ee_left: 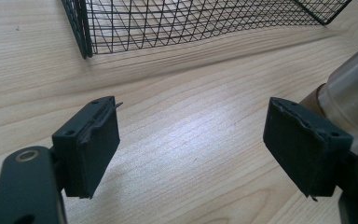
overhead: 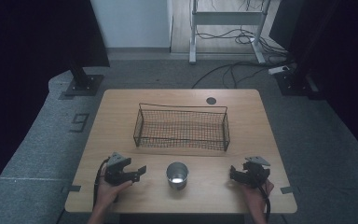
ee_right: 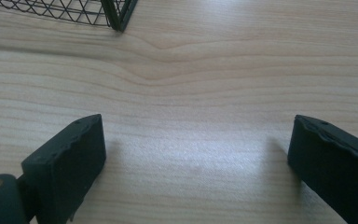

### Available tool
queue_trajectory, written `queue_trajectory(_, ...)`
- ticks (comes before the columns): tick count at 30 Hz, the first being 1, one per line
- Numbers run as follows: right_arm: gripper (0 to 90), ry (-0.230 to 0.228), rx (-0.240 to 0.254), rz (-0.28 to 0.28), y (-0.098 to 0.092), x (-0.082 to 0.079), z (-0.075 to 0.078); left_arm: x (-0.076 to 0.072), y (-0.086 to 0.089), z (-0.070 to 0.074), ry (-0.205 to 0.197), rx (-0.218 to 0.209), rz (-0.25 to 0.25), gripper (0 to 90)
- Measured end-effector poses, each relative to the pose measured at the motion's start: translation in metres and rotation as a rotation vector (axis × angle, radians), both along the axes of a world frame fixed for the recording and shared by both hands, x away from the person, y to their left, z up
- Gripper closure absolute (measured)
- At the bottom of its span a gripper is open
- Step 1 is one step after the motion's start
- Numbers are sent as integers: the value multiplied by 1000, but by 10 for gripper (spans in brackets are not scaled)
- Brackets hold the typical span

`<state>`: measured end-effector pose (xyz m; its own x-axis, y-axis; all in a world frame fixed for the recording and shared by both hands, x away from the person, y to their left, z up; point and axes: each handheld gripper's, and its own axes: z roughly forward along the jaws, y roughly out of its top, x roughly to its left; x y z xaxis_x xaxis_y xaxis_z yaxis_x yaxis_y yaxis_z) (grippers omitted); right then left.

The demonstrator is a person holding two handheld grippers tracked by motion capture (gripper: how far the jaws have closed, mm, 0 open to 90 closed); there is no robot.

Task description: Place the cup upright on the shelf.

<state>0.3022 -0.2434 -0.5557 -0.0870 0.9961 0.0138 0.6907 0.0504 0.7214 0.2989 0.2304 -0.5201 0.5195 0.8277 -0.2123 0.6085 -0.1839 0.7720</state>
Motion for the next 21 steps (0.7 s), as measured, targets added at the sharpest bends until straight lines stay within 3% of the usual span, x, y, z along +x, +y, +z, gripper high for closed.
queue_trajectory(12,58,-6,-3,-15,-2,-2,0,2,-3,-6,17,28,-14,189)
queue_trajectory(21,57,-6,-3,-12,-2,-2,0,2,0,-3,8,9,1,189)
